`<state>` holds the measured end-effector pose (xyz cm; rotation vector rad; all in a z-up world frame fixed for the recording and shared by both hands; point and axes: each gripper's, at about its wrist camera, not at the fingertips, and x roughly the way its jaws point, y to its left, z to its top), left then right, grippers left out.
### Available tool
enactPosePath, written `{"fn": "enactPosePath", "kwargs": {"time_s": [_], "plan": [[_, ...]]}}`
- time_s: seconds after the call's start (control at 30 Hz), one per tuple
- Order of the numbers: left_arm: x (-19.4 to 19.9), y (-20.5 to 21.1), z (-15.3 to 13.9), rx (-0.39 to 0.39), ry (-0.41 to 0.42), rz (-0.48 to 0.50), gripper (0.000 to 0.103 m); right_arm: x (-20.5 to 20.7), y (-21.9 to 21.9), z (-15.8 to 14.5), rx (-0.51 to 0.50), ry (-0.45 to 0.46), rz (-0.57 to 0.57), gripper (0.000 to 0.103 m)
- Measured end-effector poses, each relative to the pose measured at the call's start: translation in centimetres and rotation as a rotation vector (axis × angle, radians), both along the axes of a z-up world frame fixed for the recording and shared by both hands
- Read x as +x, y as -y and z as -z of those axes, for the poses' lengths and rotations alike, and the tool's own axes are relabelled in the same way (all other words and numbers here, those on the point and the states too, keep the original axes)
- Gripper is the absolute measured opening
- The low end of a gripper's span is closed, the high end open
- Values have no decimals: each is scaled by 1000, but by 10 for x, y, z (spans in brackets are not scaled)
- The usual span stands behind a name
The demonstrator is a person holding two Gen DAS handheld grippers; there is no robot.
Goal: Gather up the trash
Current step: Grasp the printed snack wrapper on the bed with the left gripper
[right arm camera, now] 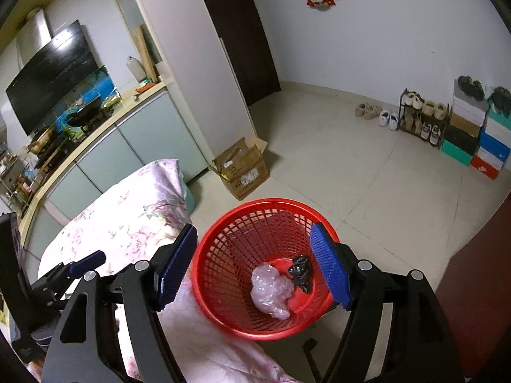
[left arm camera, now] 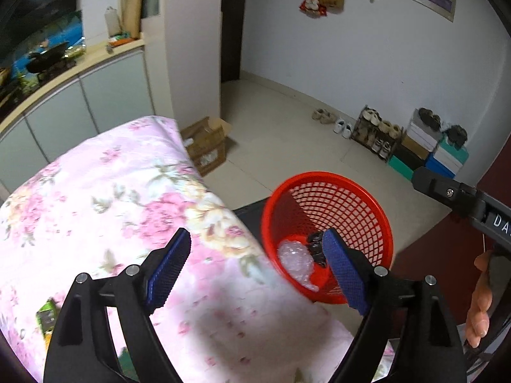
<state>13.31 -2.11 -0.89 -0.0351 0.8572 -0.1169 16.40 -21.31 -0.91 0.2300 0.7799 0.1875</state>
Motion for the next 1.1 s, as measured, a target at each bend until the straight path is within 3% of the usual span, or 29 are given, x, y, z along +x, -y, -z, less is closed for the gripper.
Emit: {"fn": "enactPosePath", "kwargs": {"time_s": [0.4, 0.77, 0.93, 1.1], "plan": [[-59, -84, -18, -4, 30, -165, 82, -20, -64, 4, -14, 4, -159, 72], [-137, -212, -61, 41, 96, -413, 82, -42, -147, 3, -27, -4, -349, 73], [-171, -249, -53, 7, 74, -495, 82, -51, -168, 3, -32, -8, -392, 73], [-198, -264, -25, -24, 27, -525, 82, -56, -179, 3, -35, -14, -412, 73]]}}
